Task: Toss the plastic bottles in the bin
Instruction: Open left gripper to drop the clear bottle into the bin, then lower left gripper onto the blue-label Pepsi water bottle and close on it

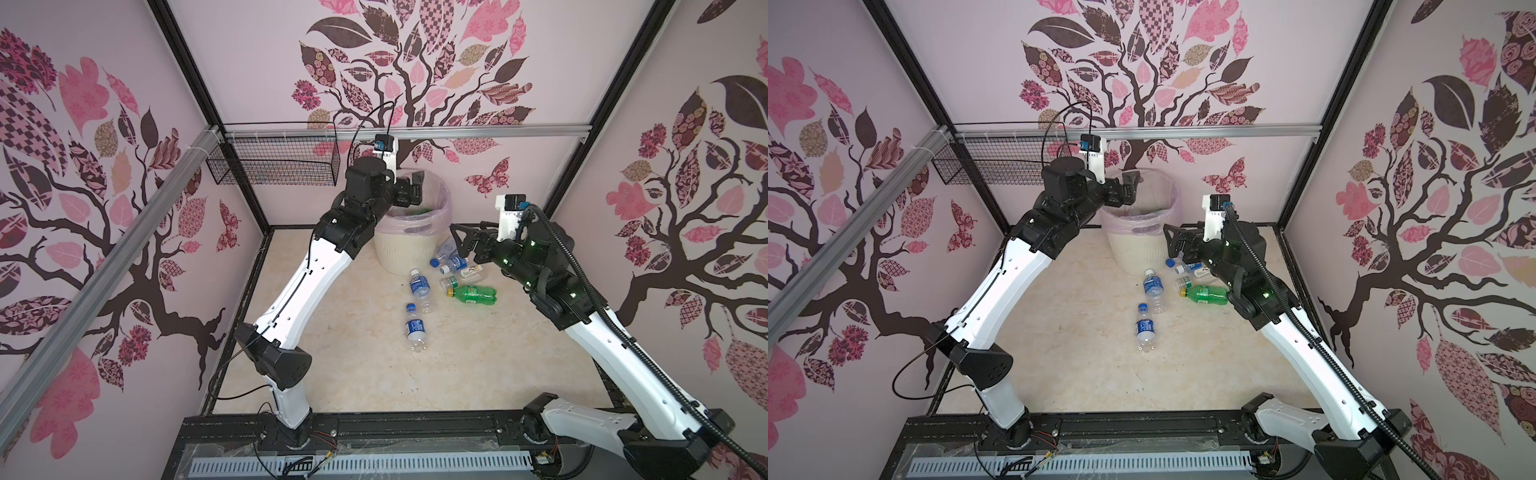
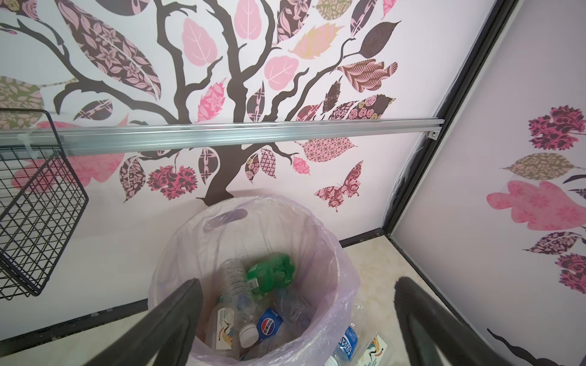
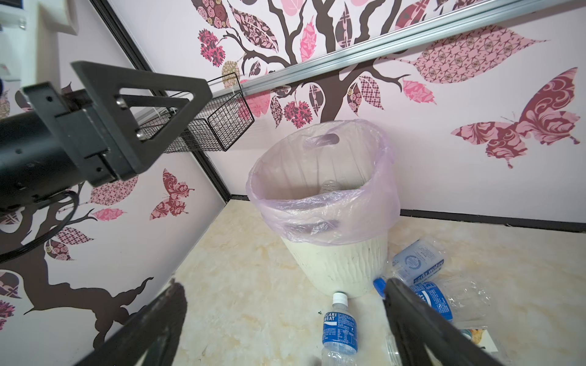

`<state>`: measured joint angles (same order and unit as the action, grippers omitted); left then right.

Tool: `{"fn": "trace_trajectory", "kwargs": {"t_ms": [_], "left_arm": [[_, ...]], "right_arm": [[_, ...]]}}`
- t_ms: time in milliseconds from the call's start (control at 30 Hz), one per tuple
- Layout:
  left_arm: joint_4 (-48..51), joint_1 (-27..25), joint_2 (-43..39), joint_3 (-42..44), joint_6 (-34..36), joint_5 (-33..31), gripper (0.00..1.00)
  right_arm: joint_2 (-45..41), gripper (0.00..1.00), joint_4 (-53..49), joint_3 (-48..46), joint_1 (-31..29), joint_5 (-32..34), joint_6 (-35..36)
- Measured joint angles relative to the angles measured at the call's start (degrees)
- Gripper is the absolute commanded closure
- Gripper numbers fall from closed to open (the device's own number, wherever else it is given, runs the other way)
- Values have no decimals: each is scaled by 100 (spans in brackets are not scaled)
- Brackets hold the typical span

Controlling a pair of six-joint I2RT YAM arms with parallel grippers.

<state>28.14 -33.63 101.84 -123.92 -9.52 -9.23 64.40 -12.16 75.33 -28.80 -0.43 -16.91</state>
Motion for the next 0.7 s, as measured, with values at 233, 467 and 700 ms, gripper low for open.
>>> {"fn": "trace_trajectory", "kwargs": {"t_ms": [233, 467, 700], "left_arm": [[339, -17, -415, 763, -369, 188, 3], [673, -26, -1270, 2253, -1099, 470, 3], [828, -509, -2175, 4004, -2017, 763, 3]], "right_arm": [[0, 0, -387, 0, 0, 24, -46], [-170, 1, -734, -424, 0, 68, -133], [-765, 1, -1036, -1486, 0, 63, -332]]}}
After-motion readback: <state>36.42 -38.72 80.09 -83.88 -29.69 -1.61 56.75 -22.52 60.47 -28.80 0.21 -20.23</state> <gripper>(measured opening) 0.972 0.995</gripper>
